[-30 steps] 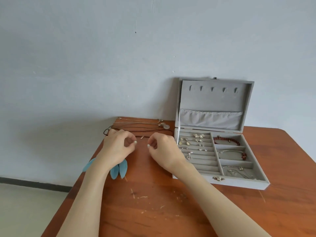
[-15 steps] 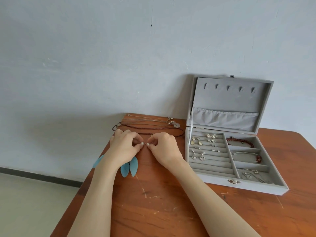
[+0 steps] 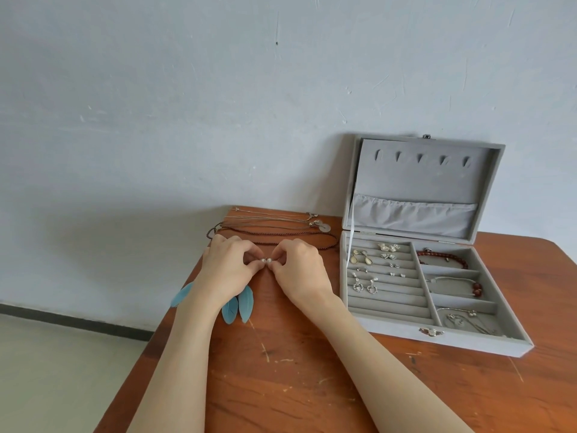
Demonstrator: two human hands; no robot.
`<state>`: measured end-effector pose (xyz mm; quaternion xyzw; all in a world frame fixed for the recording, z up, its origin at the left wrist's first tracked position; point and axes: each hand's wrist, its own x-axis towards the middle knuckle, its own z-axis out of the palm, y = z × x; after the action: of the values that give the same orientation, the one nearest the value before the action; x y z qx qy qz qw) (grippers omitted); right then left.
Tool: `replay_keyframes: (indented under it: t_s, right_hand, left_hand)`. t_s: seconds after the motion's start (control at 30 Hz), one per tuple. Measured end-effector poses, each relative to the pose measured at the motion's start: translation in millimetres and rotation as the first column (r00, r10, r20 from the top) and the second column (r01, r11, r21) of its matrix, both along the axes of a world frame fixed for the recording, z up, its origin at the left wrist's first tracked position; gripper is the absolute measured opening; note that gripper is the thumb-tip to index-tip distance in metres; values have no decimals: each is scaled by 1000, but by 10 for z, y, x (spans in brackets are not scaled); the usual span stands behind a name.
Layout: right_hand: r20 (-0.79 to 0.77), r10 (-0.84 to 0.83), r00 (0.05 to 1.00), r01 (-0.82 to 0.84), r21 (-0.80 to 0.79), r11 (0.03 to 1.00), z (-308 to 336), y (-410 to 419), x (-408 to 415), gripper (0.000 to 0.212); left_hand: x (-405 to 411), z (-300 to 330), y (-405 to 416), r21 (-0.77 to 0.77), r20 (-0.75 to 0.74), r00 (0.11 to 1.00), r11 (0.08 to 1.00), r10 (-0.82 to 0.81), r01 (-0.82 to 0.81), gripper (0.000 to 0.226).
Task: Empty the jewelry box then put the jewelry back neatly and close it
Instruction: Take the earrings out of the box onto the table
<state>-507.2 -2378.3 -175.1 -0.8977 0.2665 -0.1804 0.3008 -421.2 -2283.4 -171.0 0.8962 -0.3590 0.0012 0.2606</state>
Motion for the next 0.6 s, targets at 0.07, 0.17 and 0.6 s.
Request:
replay_keyframes:
  t_s: [0.07,0.17,0.6]
  right_hand:
    - [2,-4,1000,4,-13,1000,-4,8,6,12]
    - [1,-9,1000,9,-27,1000,-6,22,13,13]
    - [26,9,1000,-5,-149,989,76,13,-77,23]
  left_hand:
    - [-2,7,2,0,-5,1000,1000,3,-3,15]
    - [-6,14,5,-1,-6,1000,1000,1,-1,16]
    - [-27,45,23,-113,32,999,993,-41,45,21]
